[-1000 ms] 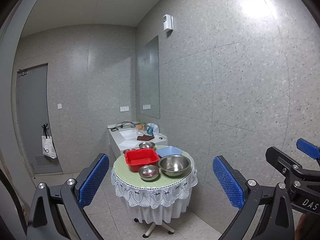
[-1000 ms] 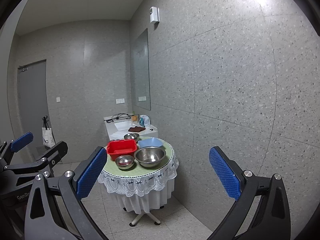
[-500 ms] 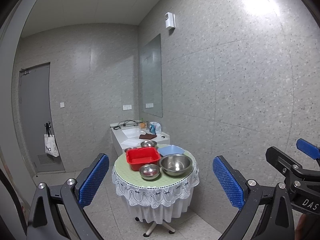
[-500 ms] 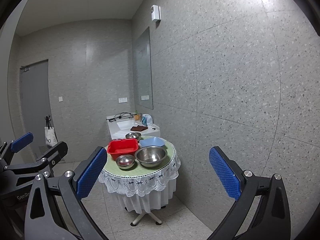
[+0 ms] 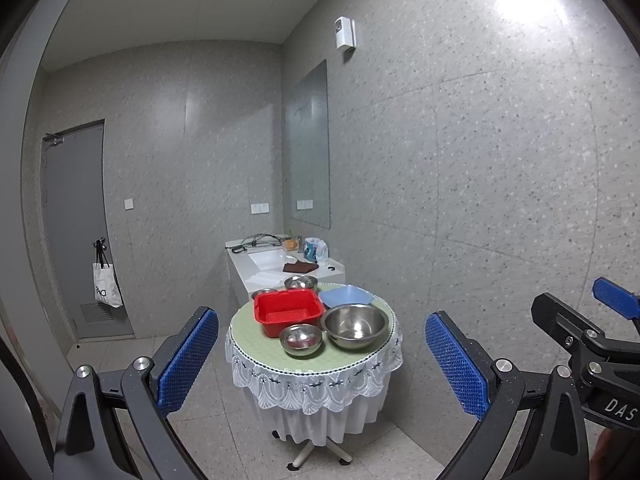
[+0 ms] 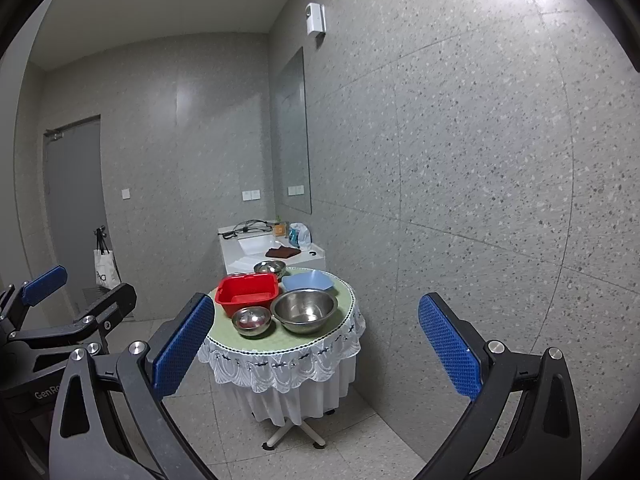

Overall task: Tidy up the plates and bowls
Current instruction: 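Move both grippers toward the large steel bowl on the mat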

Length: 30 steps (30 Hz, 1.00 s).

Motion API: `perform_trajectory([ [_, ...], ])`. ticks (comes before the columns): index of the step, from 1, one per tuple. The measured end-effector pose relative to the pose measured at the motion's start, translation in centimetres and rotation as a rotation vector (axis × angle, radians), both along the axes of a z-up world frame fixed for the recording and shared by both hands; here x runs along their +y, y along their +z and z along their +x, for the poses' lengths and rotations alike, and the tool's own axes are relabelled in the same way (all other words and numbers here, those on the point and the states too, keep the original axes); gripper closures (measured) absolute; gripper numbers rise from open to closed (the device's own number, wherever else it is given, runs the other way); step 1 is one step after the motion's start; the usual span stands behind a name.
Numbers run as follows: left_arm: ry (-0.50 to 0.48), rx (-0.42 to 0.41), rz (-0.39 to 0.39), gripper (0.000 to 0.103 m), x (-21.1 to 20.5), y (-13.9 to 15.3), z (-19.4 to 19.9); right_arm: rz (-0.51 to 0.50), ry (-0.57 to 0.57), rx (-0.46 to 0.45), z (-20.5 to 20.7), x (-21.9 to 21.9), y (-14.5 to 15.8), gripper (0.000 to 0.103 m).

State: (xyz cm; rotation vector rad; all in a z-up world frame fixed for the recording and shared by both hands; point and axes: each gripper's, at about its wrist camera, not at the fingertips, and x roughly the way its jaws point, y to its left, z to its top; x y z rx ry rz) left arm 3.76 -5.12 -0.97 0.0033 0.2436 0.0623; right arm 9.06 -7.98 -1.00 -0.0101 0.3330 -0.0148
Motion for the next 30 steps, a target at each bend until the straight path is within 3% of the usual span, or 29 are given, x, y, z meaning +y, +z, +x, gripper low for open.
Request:
perform_trajectory([
  [7,-0.003,0.026,0.01,0.001,0.6,-0.7,2.8,0.017,0.002,0.017,1.9,-0.1,-0.7,0.0],
  [14,0.009,0.084,0.003,0.001,3.9,-2.2,8.3,0.031,0.008,0.075,6.4,1.3,-3.0,0.0],
  [23,-0.005,0.151,-0.007,0.001,10.9,-3.3,21.4,0.041,-0.02,0.13,15.9,5.0,-6.7,0.0],
  [30,-0.093,0.206,-0.038,0.001,16.9,-4.1,33.9,0.034,-0.108,0.172,24.3,7.3,-8.9,0.0],
])
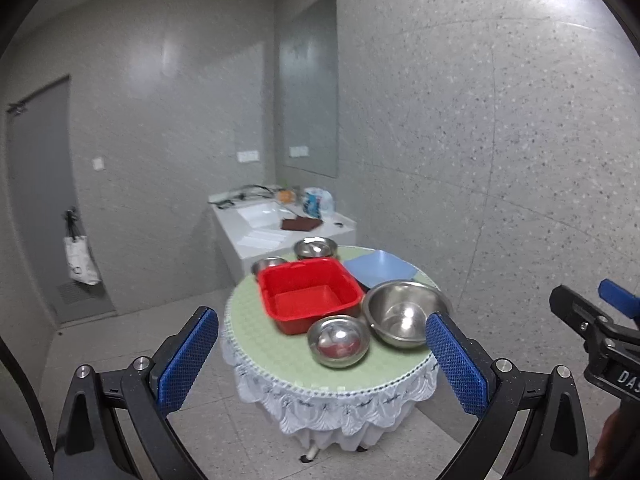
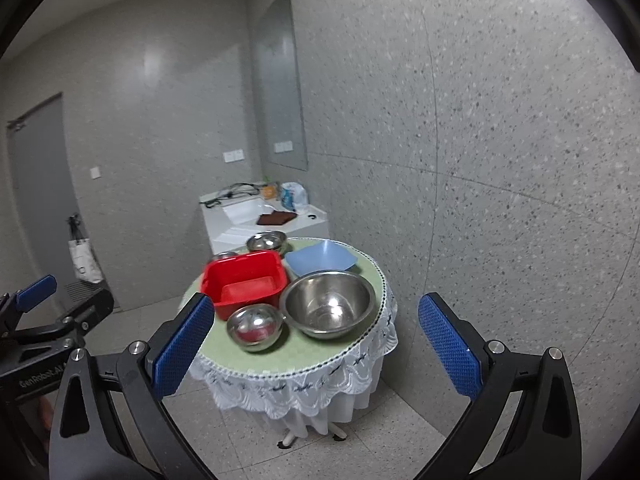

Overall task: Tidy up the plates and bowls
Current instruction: 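Move both grippers toward the large steel bowl on the mat, then grasp the large steel bowl rim with both grippers and lift it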

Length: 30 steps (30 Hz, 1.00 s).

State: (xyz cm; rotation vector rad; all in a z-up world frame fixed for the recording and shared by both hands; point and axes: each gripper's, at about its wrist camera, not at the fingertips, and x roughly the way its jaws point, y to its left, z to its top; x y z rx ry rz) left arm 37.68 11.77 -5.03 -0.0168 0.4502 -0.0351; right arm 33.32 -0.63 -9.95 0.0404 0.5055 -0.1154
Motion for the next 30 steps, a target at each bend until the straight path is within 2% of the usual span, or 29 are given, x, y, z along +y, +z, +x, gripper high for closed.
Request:
perform_trajectory([
  [8,-0.104,0.203,-0.041,0.001,1.4,-4.6,15.6,-0.012,-0.108,0.144,8.6,-2.5,-5.2,0.0],
  [15,-0.155,0.367,-0.017,0.003,-1.3,-9.8,30.1,0.025,-0.111,0.292,17.9,-8.0,-12.7,0.0],
  [17,-0.157,0.416,-0.004,0.01,-2.1,-11.2,34.5,0.053,-0.1,0.354,21.1,-9.9,-15.4,0.0],
  [19,-0.162,0.453,0.012,0.012,-2.8,-12.4,37.5,0.091,-0.085,0.425,24.1,-11.7,-18.2,0.001],
  [21,-0.148,0.501,0.042,0.019,-3.7,-14.0,40.9,0.131,-0.07,0.484,26.3,-13.2,-20.4,0.003],
  [25,-0.15,0.584,0.079,0.033,-4.5,-16.5,45.8,0.176,-0.042,0.583,29.4,-15.2,-24.1,0.016],
  [27,-0.141,0.61,0.107,0.037,-4.8,-17.6,47.7,0.203,-0.022,0.618,30.6,-15.9,-25.5,0.023],
  [29,-0.132,0.633,0.108,0.047,-5.0,-18.6,48.9,0.236,0.012,0.642,31.3,-16.4,-26.6,0.036],
  [30,-0.13,0.645,0.102,0.048,-5.1,-19.0,49.7,0.244,0.027,0.65,31.5,-16.4,-26.9,0.04],
])
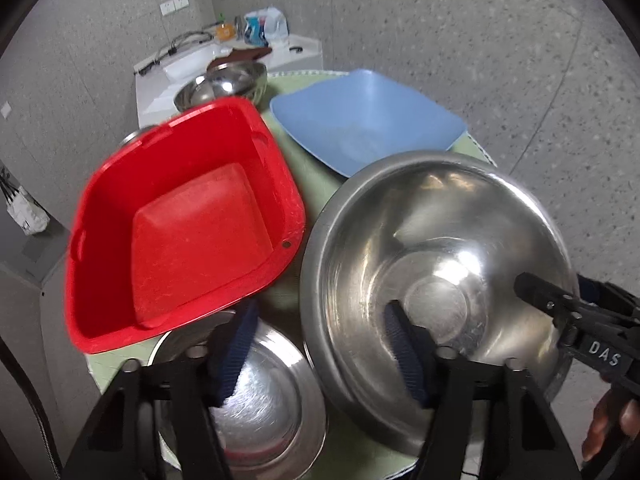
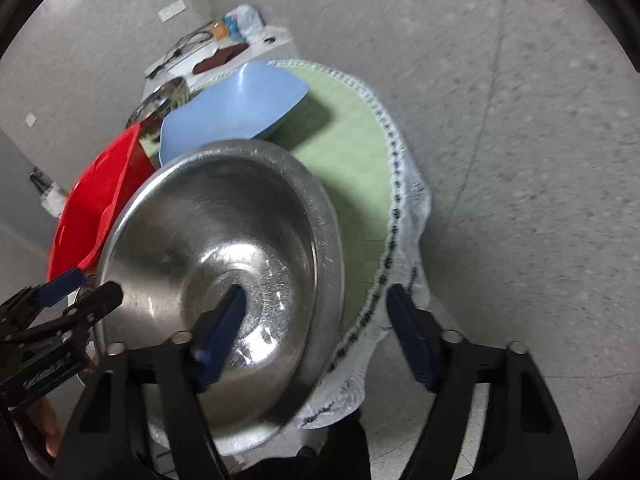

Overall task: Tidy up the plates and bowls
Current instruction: 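Grasp the large steel bowl rim with both grippers and lift it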

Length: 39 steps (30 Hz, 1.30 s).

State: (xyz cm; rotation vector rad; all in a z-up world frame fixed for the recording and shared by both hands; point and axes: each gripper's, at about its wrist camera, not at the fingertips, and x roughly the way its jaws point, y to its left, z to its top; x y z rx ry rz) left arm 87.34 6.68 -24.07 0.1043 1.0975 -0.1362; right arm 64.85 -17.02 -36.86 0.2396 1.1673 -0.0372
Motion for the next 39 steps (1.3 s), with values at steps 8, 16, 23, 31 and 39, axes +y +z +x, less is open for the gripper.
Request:
perform_trajectory([
  [8,0.01,0.046,0.006,0.078,-1.7,-2.9,3.4,0.065,0.068,0.043,2.0,0.1,-2.4,0.089],
  [16,-0.012,-0.008,-0.067,0.083,-2.5,-0.1,-0.6,0.095,0.061,0.028,1.5,-1.2,-1.4,0.091],
  [23,-0.025,-0.142,-0.144,0.083,1.0,5.0,-1.3,0.068,0.07,-0.09,1.8,0.5,5.0,0.091],
  [31,0.053,-0.232,-0.141,0.083,12.9,6.8,0.4,0.054,0.148,-0.17,6.8,10.4,8.7,0.091],
  [39,0.036,-0.124,-0.092,0.083,21.5,2.1,4.1,0.08,0.124,-0.062,11.2,19.2,4.0,0.091],
])
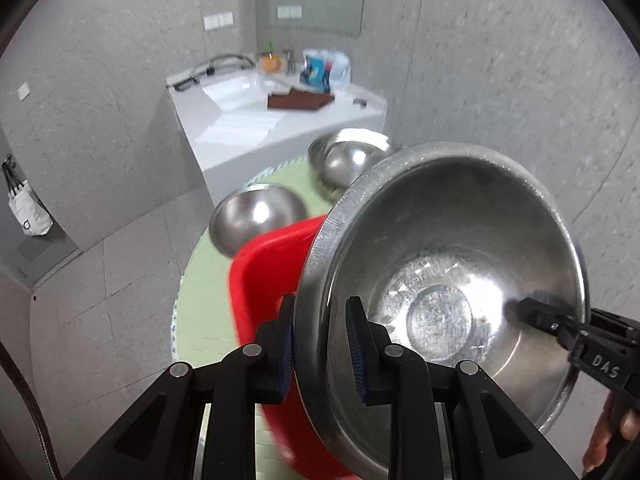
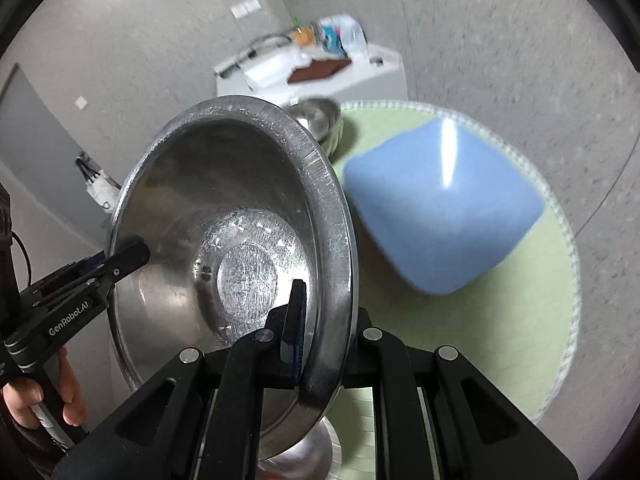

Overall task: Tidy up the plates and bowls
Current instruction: 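Grasp the large steel bowl rim with both grippers and lift it, then lower the large steel bowl into the red basin and open both grippers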

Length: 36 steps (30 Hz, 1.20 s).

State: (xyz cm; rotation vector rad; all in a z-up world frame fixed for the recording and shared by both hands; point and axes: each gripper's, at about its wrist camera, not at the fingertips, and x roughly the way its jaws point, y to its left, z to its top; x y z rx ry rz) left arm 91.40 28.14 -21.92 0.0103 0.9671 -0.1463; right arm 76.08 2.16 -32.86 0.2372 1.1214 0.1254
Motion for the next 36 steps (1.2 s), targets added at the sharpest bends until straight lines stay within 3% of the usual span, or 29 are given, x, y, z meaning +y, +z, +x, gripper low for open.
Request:
perform_trajectory([
  [8,-0.093,0.105,0.024,0.083,3.4,-4.1,3.4,-0.021,-0.091,0.102,1.3,2.9,-4.3,0.091],
  [16,-0.128,0.138,-0.02,0.083,4.2,-4.6,5.5,-0.101,-0.12,0.16,1.3,4.2,-6.2,0.09],
  [18,-0.123,0.135,-0.021,0.081,3.6,-4.7,6.0,-0.132,-0.111,0.151,1.4,4.5,-6.2,0.088],
  [21,-0.121,0.124,-0.016,0.069,3.2,-4.6,5.8,-0.184,-0.093,0.146,1.6,5.2,-6.4,0.087],
  [24,-0.11,0.123,-0.029,0.058,2.4,-4.6,5.6,-0.193,-0.079,0.135,1.7,5.4,-6.5,0.074],
  [26,-0.099,0.11,-0.028,0.047,2.3,-4.2,5.1,-0.165,-0.072,0.117,1.7,5.3,-6.1,0.055],
  [28,-0.089,0.089,-0.026,0.037,1.9,-3.6,4.5,-0.143,-0.062,0.108,1.5,5.4,-5.8,0.047],
  [32,-0.059,0.052,0.022,0.033,1.1,-2.2,3.3,-0.116,-0.043,0.082,0.8,5.1,-4.6,0.042],
  [36,-0.074,-0.058,0.065,0.029,-1.1,1.7,2.1,-0.07,-0.052,0.033,-0.4,3.5,-2.3,0.04],
])
